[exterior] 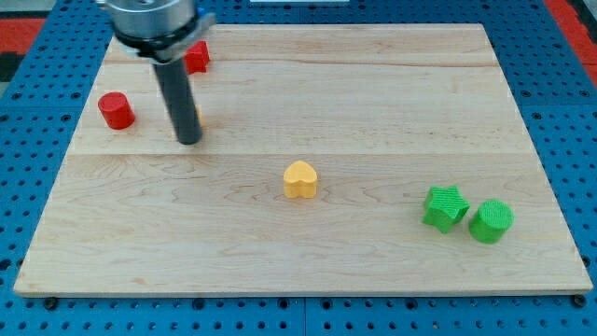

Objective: Point your arm at center left

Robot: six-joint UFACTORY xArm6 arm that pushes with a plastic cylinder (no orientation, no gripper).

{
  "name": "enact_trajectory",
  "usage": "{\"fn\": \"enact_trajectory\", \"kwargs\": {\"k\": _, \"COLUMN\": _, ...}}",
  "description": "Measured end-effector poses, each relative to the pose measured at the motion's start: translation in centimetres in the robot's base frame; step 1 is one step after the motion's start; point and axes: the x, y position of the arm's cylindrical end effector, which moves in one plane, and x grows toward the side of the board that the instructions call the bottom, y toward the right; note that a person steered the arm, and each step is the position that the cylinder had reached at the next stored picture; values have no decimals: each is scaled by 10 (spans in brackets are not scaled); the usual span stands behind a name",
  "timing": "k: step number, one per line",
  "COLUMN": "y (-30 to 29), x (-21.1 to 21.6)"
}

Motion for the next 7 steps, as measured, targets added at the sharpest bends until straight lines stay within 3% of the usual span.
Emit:
{"fn": "enact_trajectory", "kwargs": {"k": 1, "y": 8, "x": -14}}
{"fn": "enact_trajectory", "kwargs": {"k": 2, "y": 61, "x": -17}}
{"fn": "enact_trajectory", "kwargs": {"k": 4, "y": 188, "x": 27}}
{"fn": "enact_trajectory", "kwargs": {"k": 6, "y": 195, "x": 36}}
{"fn": "enact_trajectory", "kwargs": {"k": 7, "y": 241, "x": 27}}
